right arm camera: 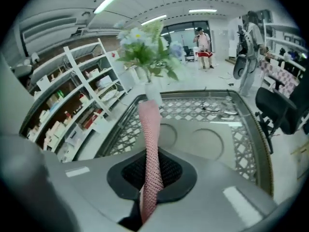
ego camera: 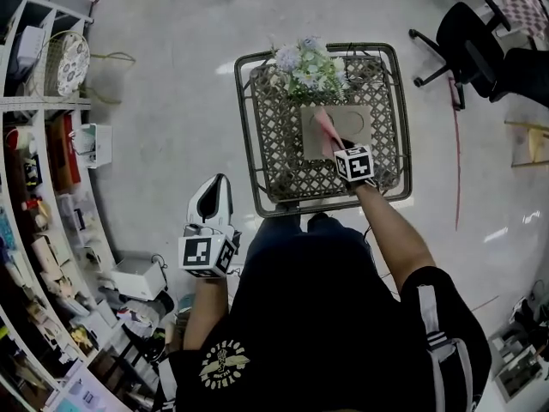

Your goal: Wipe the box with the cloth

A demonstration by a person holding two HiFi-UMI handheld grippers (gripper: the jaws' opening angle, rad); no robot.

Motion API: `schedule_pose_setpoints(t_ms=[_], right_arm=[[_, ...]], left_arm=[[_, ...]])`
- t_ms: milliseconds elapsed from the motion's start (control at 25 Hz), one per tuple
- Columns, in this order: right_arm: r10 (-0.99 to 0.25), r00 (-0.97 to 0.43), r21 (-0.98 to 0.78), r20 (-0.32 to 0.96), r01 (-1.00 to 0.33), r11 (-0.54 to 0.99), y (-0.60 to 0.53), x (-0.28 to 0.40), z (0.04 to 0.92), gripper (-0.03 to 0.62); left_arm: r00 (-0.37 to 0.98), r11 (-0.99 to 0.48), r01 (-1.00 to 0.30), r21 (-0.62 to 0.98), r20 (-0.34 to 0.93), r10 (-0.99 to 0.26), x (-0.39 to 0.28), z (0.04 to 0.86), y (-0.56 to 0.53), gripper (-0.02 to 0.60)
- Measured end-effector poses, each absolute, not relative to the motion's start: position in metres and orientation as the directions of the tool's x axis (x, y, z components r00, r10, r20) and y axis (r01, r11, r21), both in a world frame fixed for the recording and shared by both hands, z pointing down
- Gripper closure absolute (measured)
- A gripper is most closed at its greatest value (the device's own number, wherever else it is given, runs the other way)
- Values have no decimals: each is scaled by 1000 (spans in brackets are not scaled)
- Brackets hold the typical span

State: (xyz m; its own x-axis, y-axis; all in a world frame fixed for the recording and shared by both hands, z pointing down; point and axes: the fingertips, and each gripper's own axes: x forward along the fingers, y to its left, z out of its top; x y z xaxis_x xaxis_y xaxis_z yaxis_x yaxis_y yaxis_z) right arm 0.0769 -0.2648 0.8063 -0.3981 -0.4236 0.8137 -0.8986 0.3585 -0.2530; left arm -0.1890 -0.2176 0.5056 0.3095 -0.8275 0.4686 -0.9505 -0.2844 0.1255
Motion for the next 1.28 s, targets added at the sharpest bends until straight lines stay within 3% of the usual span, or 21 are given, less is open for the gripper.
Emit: schedule_pose_setpoints(t_ms=[200, 600, 1280], right_arm=[[-344, -471, -313, 812, -850, 424, -239, 18, 829, 577], [-316, -392, -217, 864, -856, 469, -240, 9, 860, 577], [-354, -251, -144, 901, -943, 301, -229, 163, 865, 577]], left_arm=[[275, -263, -960, 92, 458, -845, -196, 501, -194, 581], [185, -188, -981, 42, 478, -859, -233, 493, -156, 581], [248, -247, -967, 57, 421, -872, -160, 484, -156, 581]])
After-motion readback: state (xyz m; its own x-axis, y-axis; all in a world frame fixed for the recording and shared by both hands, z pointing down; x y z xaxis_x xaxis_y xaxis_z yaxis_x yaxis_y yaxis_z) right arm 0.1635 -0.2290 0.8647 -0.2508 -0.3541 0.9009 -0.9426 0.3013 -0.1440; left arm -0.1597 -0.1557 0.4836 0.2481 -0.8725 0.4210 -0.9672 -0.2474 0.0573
